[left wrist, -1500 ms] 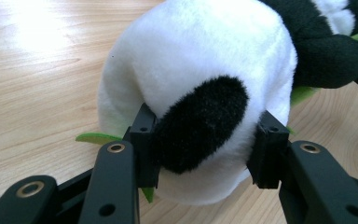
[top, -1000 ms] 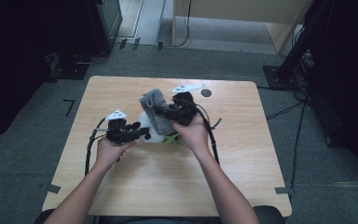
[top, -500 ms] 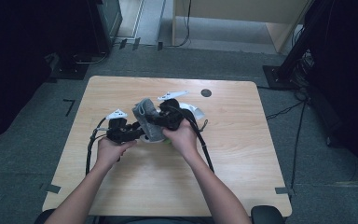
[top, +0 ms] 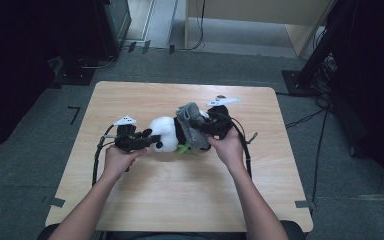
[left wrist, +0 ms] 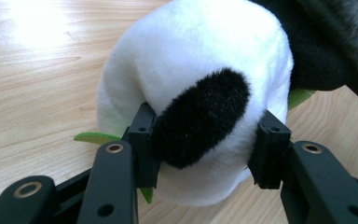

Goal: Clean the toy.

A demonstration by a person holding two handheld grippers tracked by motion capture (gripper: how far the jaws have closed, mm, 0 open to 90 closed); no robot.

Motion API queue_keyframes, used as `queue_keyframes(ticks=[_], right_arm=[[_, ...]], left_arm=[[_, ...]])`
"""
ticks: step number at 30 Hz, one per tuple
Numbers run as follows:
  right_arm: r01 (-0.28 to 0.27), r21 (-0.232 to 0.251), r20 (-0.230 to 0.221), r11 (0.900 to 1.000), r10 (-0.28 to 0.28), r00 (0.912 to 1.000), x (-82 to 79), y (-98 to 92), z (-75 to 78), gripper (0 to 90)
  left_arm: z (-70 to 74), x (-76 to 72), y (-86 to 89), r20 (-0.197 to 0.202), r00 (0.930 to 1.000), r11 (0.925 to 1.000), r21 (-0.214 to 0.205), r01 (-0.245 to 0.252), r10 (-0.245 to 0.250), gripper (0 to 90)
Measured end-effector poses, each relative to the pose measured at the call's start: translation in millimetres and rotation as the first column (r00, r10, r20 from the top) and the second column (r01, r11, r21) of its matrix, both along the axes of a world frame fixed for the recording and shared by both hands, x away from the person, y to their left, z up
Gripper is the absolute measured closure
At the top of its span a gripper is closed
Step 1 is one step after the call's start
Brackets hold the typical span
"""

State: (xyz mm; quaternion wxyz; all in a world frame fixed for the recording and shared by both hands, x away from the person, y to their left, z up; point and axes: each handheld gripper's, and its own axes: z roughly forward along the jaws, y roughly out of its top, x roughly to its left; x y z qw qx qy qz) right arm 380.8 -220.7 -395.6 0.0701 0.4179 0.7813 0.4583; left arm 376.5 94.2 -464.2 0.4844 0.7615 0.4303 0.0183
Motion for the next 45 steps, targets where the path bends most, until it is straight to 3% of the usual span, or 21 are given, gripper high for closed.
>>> queue_keyframes(ticks=[5, 9, 11, 14, 16, 18, 21, 24, 28, 31, 33, 37, 40, 41, 42, 45], right_arm=[[0.088, 0.046, -0.022, 0.995, -0.087, 0.9959, -3.7, -37.6, -3.5, 78.4], [0.119, 0.093, -0.05, 0.9886, -0.115, 0.9921, -3.0, -55.4, -12.8, 78.4], [0.162, 0.072, -0.052, 0.9841, -0.159, 0.986, -1.6, -63.7, -15.4, 78.6], [0.208, -0.006, -0.065, 0.9782, -0.208, 0.976, 1.2, -71.7, -21.7, 78.8], [0.224, 0.013, -0.087, 0.9746, -0.222, 0.9712, 4.0, -78.3, -27.2, 78.8], [0.224, 0.046, -0.087, 0.9734, -0.22, 0.9717, 4.0, -80.5, -25.6, 78.8], [0.208, 0.099, -0.043, 0.9731, -0.205, 0.9779, -1.2, -78.9, -12.3, 78.7], [0.186, 0.132, -0.007, 0.9736, -0.187, 0.9824, -7.4, -75.5, 2.5, 78.7], [0.134, 0.17, 0.028, 0.9763, -0.141, 0.9896, -16.1, -67.3, 18.8, 78.4], [0.098, 0.179, 0.012, 0.979, -0.102, 0.9947, -15.5, -57.5, 17.0, 78.4], [0.09, 0.123, -0.003, 0.9883, -0.09, 0.9959, -10.8, -47.3, 7.6, 78.4], [0.099, 0.08, 0.005, 0.9919, -0.1, 0.995, -6.2, -43.8, 0.6, 78.7], [0.098, 0.086, 0.002, 0.9914, -0.099, 0.9951, -4.4, -46.6, -4.2, 78.7], [0.104, 0.085, 0.007, 0.991, -0.105, 0.9944, -4.4, -47.9, -5.6, 78.8], [0.108, 0.087, 0.005, 0.9903, -0.109, 0.994, -3.9, -48.8, -6.6, 78.8], [0.113, 0.09, 0.003, 0.9895, -0.114, 0.9935, -2.3, -50.9, -7.8, 78.8]], left_arm=[[0.9, 1.6, -0.2, -0.006, 1.0, 1.0, -0.002, -0.004, 0.004, 53.4], [1.2, 2.0, -0.7, -0.008, 0.9999, 1.0, -0.004, -0.009, 0.009, 53.5], [0.9, 2.3, 0.1, -0.012, 0.9998, 0.9999, -0.007, -0.015, 0.014, 53.6], [-0.7, 3.0, 4.5, -0.018, 0.9996, 0.9995, -0.023, -0.022, 0.022, 54.0], [-0.7, 2.5, 4.2, -0.021, 0.9993, 0.999, -0.031, -0.031, 0.031, 54.3], [-0.2, 1.8, 2.9, -0.019, 0.9991, 0.9985, -0.038, -0.039, 0.038, 55.0], [2.2, -0.3, 1.4, -0.019, 0.9989, 0.9983, -0.04, -0.043, 0.042, 56.6], [9.3, -7.8, -1.5, -0.056, 0.9968, 0.9959, -0.067, -0.061, 0.058, 57.8], [15.7, -25.7, -8.5, -0.018, 0.9963, 0.9956, -0.04, -0.085, 0.085, 57.7], [7.6, -30.0, -14.1, -0.05, 0.9966, 0.9967, -0.047, -0.067, 0.064, 56.3], [3.7, -31.6, -16.5, -0.031, 0.9975, 0.997, -0.044, -0.064, 0.063, 54.0], [4.0, -32.1, -15.6, 0.022, 0.9989, 0.9989, -0.021, -0.041, 0.042, 44.1], [5.4, -31.1, -13.7, 0.043, 0.9989, 0.9998, -0.007, -0.016, 0.016, 36.6], [6.6, -31.2, -12.7, 0.062, 0.998, 0.9999, 0.009, -0.01, 0.009, 35.5], [10.0, -32.3, -10.3, 0.11, 0.9938, 0.9986, 0.051, 0.012, -0.017, 35.2], [16.1, -31.4, -2.8, 0.144, 0.985, 0.9907, 0.111, 0.079, -0.095, 35.5]])
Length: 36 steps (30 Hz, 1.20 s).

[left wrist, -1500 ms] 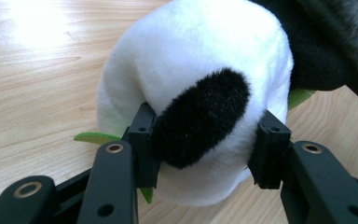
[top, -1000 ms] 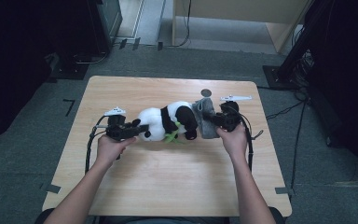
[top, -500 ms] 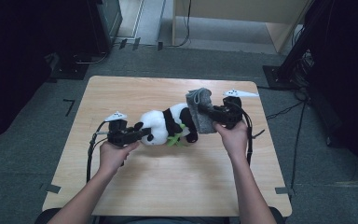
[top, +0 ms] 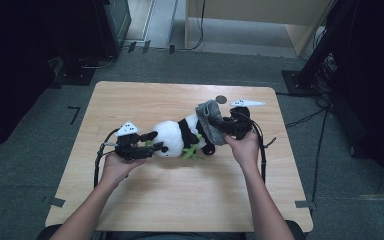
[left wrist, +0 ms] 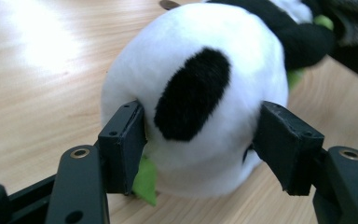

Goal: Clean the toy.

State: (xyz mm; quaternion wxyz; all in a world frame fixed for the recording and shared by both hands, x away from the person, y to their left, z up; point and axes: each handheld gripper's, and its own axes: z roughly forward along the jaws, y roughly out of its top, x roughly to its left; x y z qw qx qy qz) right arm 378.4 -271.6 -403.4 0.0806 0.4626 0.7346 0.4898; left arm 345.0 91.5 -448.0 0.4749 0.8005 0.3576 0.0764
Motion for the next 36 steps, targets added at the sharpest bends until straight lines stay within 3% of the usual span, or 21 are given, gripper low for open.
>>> queue_keyframes(ticks=[2, 5, 9, 12, 14, 16, 19, 22, 23, 24, 25, 28, 31, 33, 34, 36], right_arm=[[-0.003, -0.001, 0.0, 1.0, 0.003, 1.0, 0.5, -0.3, 0.1, 78.8], [-0.006, 0.003, -0.001, 1.0, 0.006, 1.0, 1.0, -1.0, -0.3, 78.7], [-0.015, 0.011, -0.005, 0.9998, 0.015, 0.9999, 3.6, -2.6, -1.0, 78.6], [-0.024, 0.01, -0.007, 0.9997, 0.024, 0.9997, 4.9, -2.7, -0.8, 78.6], [-0.026, 0.009, -0.01, 0.9996, 0.026, 0.9996, 5.7, -2.7, -0.6, 78.7], [-0.028, 0.01, -0.011, 0.9996, 0.028, 0.9995, 6.7, -2.8, -0.9, 78.7], [-0.034, 0.017, -0.016, 0.9993, 0.034, 0.9993, 8.2, -2.8, -1.8, 78.7], [-0.038, 0.019, -0.015, 0.9991, 0.038, 0.9992, 9.5, -2.1, -3.0, 78.7], [-0.04, 0.026, -0.017, 0.9989, 0.04, 0.999, 10.3, -1.8, -3.9, 78.7], [-0.044, 0.028, -0.017, 0.9986, 0.044, 0.9989, 10.9, -1.8, -4.4, 78.7], [-0.047, 0.035, -0.016, 0.9983, 0.047, 0.9988, 12.0, -1.9, -5.2, 78.7], [-0.046, 0.047, -0.018, 0.9978, 0.047, 0.9987, 14.6, -2.3, -6.7, 78.7], [-0.046, 0.056, -0.019, 0.9974, 0.047, 0.9987, 16.6, -2.4, -8.0, 78.7], [-0.048, 0.054, -0.016, 0.9974, 0.049, 0.9987, 17.1, -2.5, -8.2, 78.7], [-0.049, 0.053, -0.015, 0.9974, 0.05, 0.9986, 17.3, -2.6, -8.3, 78.7], [-0.048, 0.042, -0.013, 0.9979, 0.049, 0.9987, 17.9, -2.6, -7.9, 78.7]], left_arm=[[4.3, 1.3, 9.2, 0.04, 0.999, 0.9998, 0.01, 0.017, -0.018, 36.8], [8.8, 10.6, 25.5, 0.03, 0.9982, 0.9983, -0.022, 0.053, -0.053, 38.3], [5.3, 26.7, 35.6, 0.024, 0.992, 0.992, 0.024, 0.124, -0.124, 38.6], [5.7, 36.6, 39.1, 0.037, 0.9879, 0.9885, 0.024, 0.149, -0.15, 38.8], [7.0, 44.3, 38.4, 0.028, 0.9812, 0.9816, 0.006, 0.191, -0.191, 38.9], [6.7, 48.6, 34.9, 0.031, 0.9722, 0.9727, 0.013, 0.232, -0.232, 38.7], [3.4, 55.7, 25.4, 0.021, 0.9512, 0.9514, 0.02, 0.307, -0.308, 38.1], [0.2, 59.8, 17.5, 0.024, 0.9358, 0.9361, 0.017, 0.351, -0.352, 34.5], [-0.7, 60.7, 14.8, 0.026, 0.9313, 0.9316, 0.023, 0.363, -0.363, 31.3], [-1.8, 60.9, 9.4, 0.039, 0.9275, 0.9275, 0.057, 0.37, -0.372, 27.0], [-2.2, 60.2, 6.0, 0.055, 0.9277, 0.928, 0.076, 0.365, -0.369, 23.8], [-1.7, 62.0, 0.2, 0.044, 0.9334, 0.9315, 0.096, 0.351, -0.356, 19.5], [-0.4, 67.9, -0.9, 0.017, 0.9361, 0.9334, 0.085, 0.349, -0.351, 18.6], [0.7, 74.0, 2.1, 0.005, 0.9388, 0.9377, 0.051, 0.344, -0.344, 18.6], [0.3, 75.9, 3.9, 0.015, 0.9401, 0.94, 0.028, 0.34, -0.341, 19.1], [-0.4, 77.1, 5.5, 0.025, 0.9384, 0.9387, 0.025, 0.344, -0.345, 19.8]])
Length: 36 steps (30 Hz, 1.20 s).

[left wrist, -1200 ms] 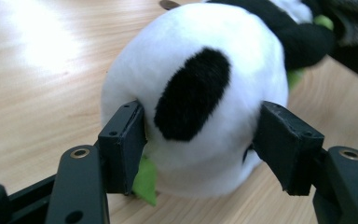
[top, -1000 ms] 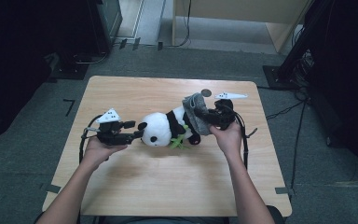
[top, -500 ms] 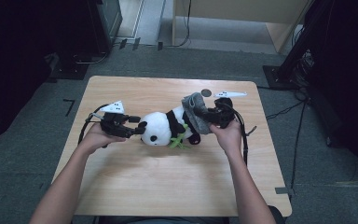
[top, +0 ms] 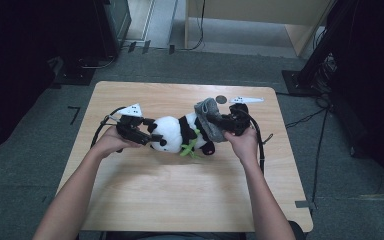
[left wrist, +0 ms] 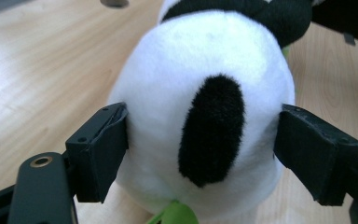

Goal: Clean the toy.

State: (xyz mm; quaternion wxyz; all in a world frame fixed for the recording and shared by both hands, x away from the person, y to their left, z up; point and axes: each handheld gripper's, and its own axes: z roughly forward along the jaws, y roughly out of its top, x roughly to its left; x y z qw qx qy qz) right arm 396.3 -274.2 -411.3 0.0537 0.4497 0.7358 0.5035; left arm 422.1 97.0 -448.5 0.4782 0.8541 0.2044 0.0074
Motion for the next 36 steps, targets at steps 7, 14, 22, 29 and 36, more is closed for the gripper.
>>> queue_keyframes(ticks=[7, 14, 22, 29, 36], right_arm=[[0.005, -0.01, 0.003, 0.9999, -0.005, 1.0, 2.0, 1.5, -1.1, 78.7], [0.015, -0.011, 0.012, 0.9998, -0.015, 0.9998, 3.7, 5.3, -4.2, 78.7], [0.066, -0.002, 0.066, 0.9978, -0.066, 0.9957, 2.8, 6.9, -1.0, 78.4], [0.06, 0.027, 0.171, 0.9978, -0.064, 0.9832, -14.2, 7.9, 31.9, 78.7], [0.012, -0.018, 0.194, 0.9998, -0.008, 0.9809, -22.5, 27.9, 40.2, 78.6]], left_arm=[[-4.8, 1.2, -3.3, 0.008, 0.9999, 0.9999, -0.011, 0.009, -0.009, 18.6], [-2.0, -0.6, -10.5, -0.05, 0.9985, 0.9996, 0.019, -0.022, 0.023, 23.8], [-1.1, -20.8, -13.2, -0.047, 0.9808, 0.9819, 0.007, -0.189, 0.189, 52.5], [8.8, -43.8, -16.0, -0.017, 0.9444, 0.9416, -0.073, -0.329, 0.328, 61.9], [10.0, -78.3, -33.0, 0.007, 0.909, 0.9066, -0.076, -0.415, 0.417, 61.9]])
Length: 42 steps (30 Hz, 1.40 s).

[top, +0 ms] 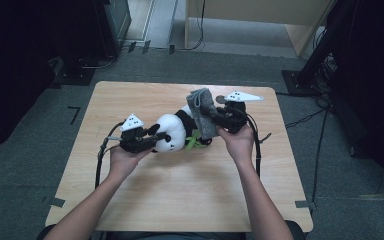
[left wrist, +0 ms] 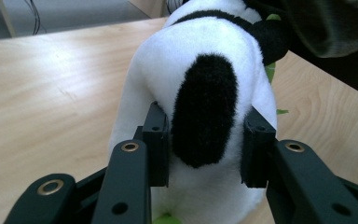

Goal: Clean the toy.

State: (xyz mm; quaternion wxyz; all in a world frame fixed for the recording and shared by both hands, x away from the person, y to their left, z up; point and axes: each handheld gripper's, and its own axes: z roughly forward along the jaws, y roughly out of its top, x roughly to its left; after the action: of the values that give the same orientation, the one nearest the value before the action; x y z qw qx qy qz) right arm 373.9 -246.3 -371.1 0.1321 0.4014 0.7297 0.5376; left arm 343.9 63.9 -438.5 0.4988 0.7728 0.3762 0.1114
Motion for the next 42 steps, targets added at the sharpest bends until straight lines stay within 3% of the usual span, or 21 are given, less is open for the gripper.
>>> queue_keyframes(ticks=[2, 6, 9, 13, 18, 19, 20, 22, 23, 27, 30, 32, 36, 40, 42], right_arm=[[-0.001, -0.029, -0.013, 0.9996, 0.0, 0.9999, 3.9, 5.2, -6.6, 78.6], [-0.01, -0.1, -0.083, 0.9949, 0.002, 0.9965, 13.6, 10.8, -23.0, 78.6], [-0.024, -0.058, -0.12, 0.998, 0.017, 0.9926, 17.2, 5.7, -28.5, 78.9], [-0.026, -0.066, -0.109, 0.9975, 0.019, 0.9939, 15.6, 3.4, -31.5, 79.0], [-0.032, -0.062, -0.113, 0.9975, 0.025, 0.9933, 15.1, 0.5, -33.3, 79.1], [-0.035, -0.062, -0.113, 0.9975, 0.027, 0.9932, 15.2, 0.2, -33.4, 79.1], [-0.036, -0.061, -0.117, 0.9975, 0.029, 0.9927, 15.1, -0.1, -33.4, 79.1], [-0.04, -0.054, -0.123, 0.9977, 0.034, 0.9919, 15.5, -1.0, -33.7, 79.1], [-0.044, -0.053, -0.124, 0.9976, 0.037, 0.9916, 15.7, -1.5, -33.9, 79.0], [-0.058, -0.041, -0.131, 0.9975, 0.052, 0.99, 16.6, -4.1, -34.9, 79.0], [-0.064, -0.039, -0.139, 0.9972, 0.059, 0.9886, 16.6, -4.9, -35.3, 79.1], [-0.071, -0.036, -0.142, 0.9968, 0.066, 0.9877, 16.8, -5.9, -36.1, 79.1], [-0.082, -0.024, -0.148, 0.9964, 0.077, 0.986, 17.5, -6.5, -39.0, 79.1], [-0.083, -0.027, -0.151, 0.9962, 0.077, 0.9855, 16.9, -4.6, -39.3, 79.2], [-0.085, -0.028, -0.149, 0.996, 0.08, 0.9856, 16.6, -4.1, -39.7, 79.2]], left_arm=[[-4.1, -7.3, -5.4, -0.018, 0.9998, 1.0, -0.005, 0.007, -0.007, 61.0], [-14.0, -13.6, -9.0, -0.023, 0.9997, 0.9999, 0.016, 0.004, -0.004, 57.0], [-14.7, -13.5, -7.6, -0.008, 0.9998, 0.9997, 0.013, 0.02, -0.02, 51.4], [-15.2, -11.7, -3.0, 0.037, 0.9972, 0.9974, 0.034, 0.064, -0.065, 36.4], [-6.4, -4.5, 12.3, 0.059, 0.983, 0.9847, 0.022, 0.173, -0.174, 32.1], [-4.6, -2.1, 15.8, 0.062, 0.9788, 0.9807, 0.022, 0.194, -0.195, 32.2], [-3.5, 2.1, 19.9, 0.047, 0.9702, 0.9713, 0.014, 0.237, -0.238, 32.0], [-3.3, 6.4, 23.9, 0.03, 0.9633, 0.9637, 0.024, 0.266, -0.267, 30.4], [-4.8, 10.5, 27.2, 0.016, 0.953, 0.9525, 0.042, 0.302, -0.303, 30.0], [-13.5, 21.1, 29.3, 0.043, 0.9281, 0.9263, 0.094, 0.365, -0.37, 29.4], [-16.7, 29.4, 26.2, 0.041, 0.913, 0.9123, 0.077, 0.402, -0.406, 27.3], [-19.1, 34.9, 23.6, 0.041, 0.8992, 0.8989, 0.073, 0.432, -0.436, 24.7], [-23.4, 45.0, 17.6, 0.036, 0.8898, 0.8888, 0.08, 0.451, -0.455, 11.3], [-28.8, 50.7, 10.0, 0.059, 0.8493, 0.8508, 0.07, 0.521, -0.525, 9.0], [-30.5, 52.8, 5.1, 0.045, 0.8414, 0.8419, 0.071, 0.535, -0.538, 8.2]])
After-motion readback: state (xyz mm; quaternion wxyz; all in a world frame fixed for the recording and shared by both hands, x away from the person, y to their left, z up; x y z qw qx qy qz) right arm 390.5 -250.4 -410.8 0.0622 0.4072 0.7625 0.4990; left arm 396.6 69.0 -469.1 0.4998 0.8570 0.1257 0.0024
